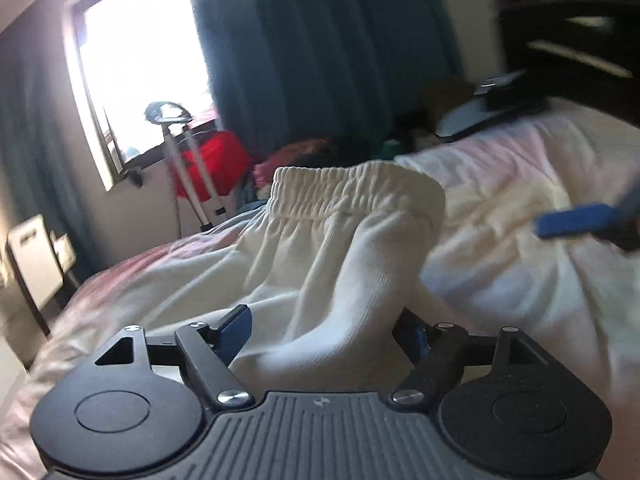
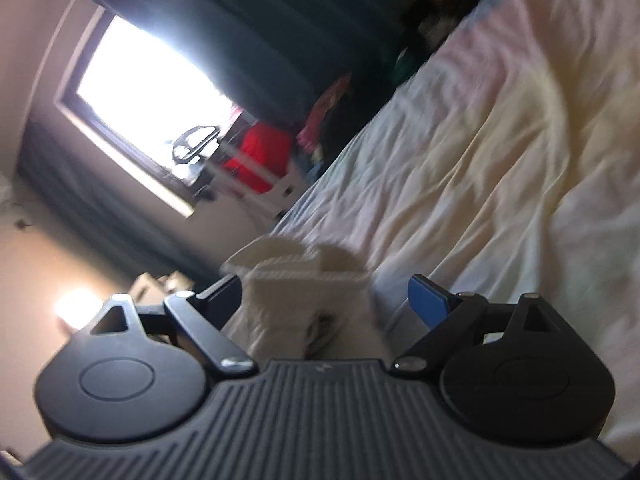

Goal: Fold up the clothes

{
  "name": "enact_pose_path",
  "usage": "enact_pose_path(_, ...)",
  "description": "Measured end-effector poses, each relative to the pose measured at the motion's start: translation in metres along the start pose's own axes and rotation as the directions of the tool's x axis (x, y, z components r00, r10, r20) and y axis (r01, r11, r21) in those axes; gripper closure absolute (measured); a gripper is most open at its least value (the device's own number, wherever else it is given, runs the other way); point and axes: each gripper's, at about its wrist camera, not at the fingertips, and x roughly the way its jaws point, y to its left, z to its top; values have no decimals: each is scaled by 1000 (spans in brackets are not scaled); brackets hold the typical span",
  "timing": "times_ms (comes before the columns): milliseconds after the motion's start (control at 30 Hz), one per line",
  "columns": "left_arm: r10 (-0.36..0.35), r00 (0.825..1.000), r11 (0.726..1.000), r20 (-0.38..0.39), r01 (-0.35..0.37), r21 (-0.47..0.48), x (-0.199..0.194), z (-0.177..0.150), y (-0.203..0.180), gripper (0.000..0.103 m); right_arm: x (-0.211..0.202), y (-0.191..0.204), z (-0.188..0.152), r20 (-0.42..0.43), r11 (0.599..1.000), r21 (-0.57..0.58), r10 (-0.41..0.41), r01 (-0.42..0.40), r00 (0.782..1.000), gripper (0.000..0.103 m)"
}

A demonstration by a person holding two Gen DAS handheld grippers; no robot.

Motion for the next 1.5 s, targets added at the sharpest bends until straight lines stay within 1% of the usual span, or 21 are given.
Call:
enact_pose_path(133,2,999,992,-45,4,123,-20,-27,55,19,12,10,-8,-57,999,-4,35,-35,998,11)
enact_pose_path(200,44,997,983,-55,-34,180,-36,-38,64,18,16,16,-11,-72,999,-14,39,-40,997,11)
enact_pose_path(267,92,994,972,-54,-78,222,-44,-53,92,17,20,22,-13,-85,999,-24,42,-44,995,11)
enact_pose_path(467,98,987,982,-126,-76,174,-41,-79,139,15,47,38,-19,-85,995,-97,-18,10,996,11)
enact_pose_path(533,104,986,986,-128,-85,146,-36,-81,148,13,58,41,-23,-83,993,-118,-32,23,996,27)
enact_pose_path(600,109,985,988,-130,-94,119,-31,-82,157,13,62,47,-27,-68,989,-148,-29,18,997,30)
enact_pose_path(633,105,986,989,-129,-90,113,-31,-82,158,13,63,50,-28,-60,986,-164,-27,17,998,38)
enact_pose_path(667,100,987,990,-127,-86,108,-30,-81,159,13,65,53,-30,-53,984,-179,-25,15,998,41)
enact_pose_path(700,95,988,991,-125,-82,103,-30,-81,160,13,66,56,-32,-45,981,-194,-22,13,999,49)
enact_pose_path(733,80,989,992,-123,-67,107,-29,-80,155,13,68,59,-34,-38,978,-209,-20,12,999,62)
enact_pose_path(767,65,990,992,-122,-51,112,-28,-80,151,12,70,61,-36,-31,974,-225,-18,10,999,66)
enact_pose_path(833,74,991,988,-115,-57,144,-31,-85,142,10,73,67,-39,-16,967,-255,-12,8,1000,73)
enact_pose_path(900,95,989,984,-109,-77,158,-31,-88,137,10,60,83,-44,23,957,-282,76,-66,997,74)
enact_pose_path(967,117,988,980,-103,-98,173,-31,-91,133,9,44,98,-48,79,944,-317,124,-93,989,74)
enact_pose_path(1067,144,986,973,-88,-126,191,-35,-96,126,9,25,95,-48,169,948,-318,86,-28,982,74)
enact_pose_path(1133,161,983,970,-86,-141,197,-38,-99,123,9,19,80,-52,198,956,-288,-1,59,980,74)
enact_pose_path(1200,170,981,970,-96,-150,190,-38,-100,123,10,17,57,-58,179,964,-220,-114,153,977,74)
enact_pose_path(1267,191,977,967,-98,-170,192,-39,-102,123,10,18,29,-62,106,973,-108,-192,203,976,74)
enact_pose_path(1333,235,968,957,-84,-215,195,-40,-103,125,11,18,12,-63,55,978,-33,-204,206,977,74)
enact_pose_path(1400,258,963,957,-74,-245,154,-41,-102,133,14,17,8,-60,47,984,-18,-174,175,984,73)
enact_pose_path(1500,283,957,958,-71,-278,64,-47,-99,149,20,16,19,-64,36,980,-88,-178,180,983,70)
